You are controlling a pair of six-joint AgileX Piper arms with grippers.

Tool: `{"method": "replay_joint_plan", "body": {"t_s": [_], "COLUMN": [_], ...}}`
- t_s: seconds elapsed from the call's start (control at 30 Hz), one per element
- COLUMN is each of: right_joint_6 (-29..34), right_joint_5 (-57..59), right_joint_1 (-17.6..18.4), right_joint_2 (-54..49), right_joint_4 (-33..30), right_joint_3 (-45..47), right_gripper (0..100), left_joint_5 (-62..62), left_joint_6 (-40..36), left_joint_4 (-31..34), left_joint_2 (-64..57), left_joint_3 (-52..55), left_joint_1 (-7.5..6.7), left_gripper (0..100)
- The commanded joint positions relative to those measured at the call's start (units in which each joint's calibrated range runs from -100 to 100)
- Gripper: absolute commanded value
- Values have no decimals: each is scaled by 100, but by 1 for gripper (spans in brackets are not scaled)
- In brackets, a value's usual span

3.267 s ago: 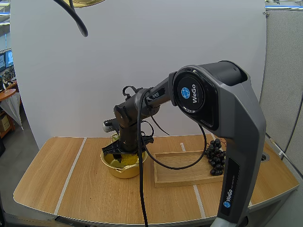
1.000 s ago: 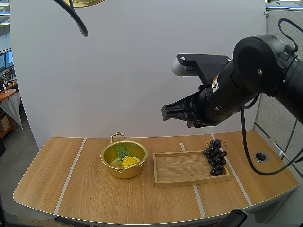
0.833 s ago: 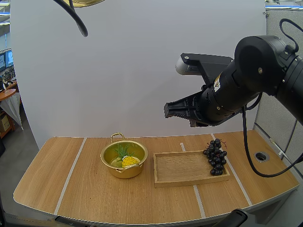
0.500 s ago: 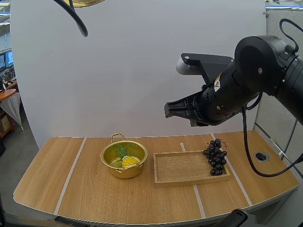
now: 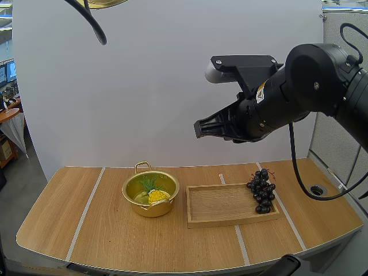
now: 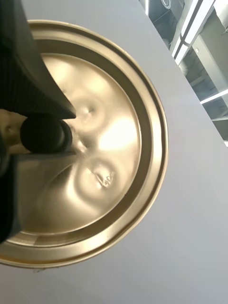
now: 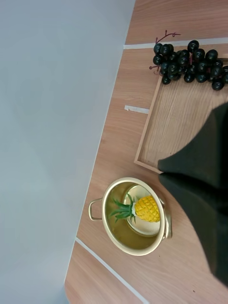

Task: Open the pot, put the pineapple inside, and close it

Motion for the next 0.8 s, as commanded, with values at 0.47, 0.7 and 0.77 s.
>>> {"method": "replay_joint_plan", "body": {"t_s": [0.47,0.7,0.77], "right_joint_6": [-57,-57,-57], "right_joint_5": [-176,-176,-176], "right_joint_1": [-20,-20,-20], "right_joint_2": [-56,-56,-56], "right_joint_4": [63,63,63], "right_joint_3": [6,6,6], "right_gripper": [0,0,0], "left_joint_5": [1663,1663,1663], "left_joint_6": [47,448,566], "left_joint_4": [-34,-182,-219], "left_joint_2": [855,1015,1050], "left_joint_3": [420,2075,2668], "left_joint_1": [-14,-14,-14], "left_gripper": [0,0,0]}}
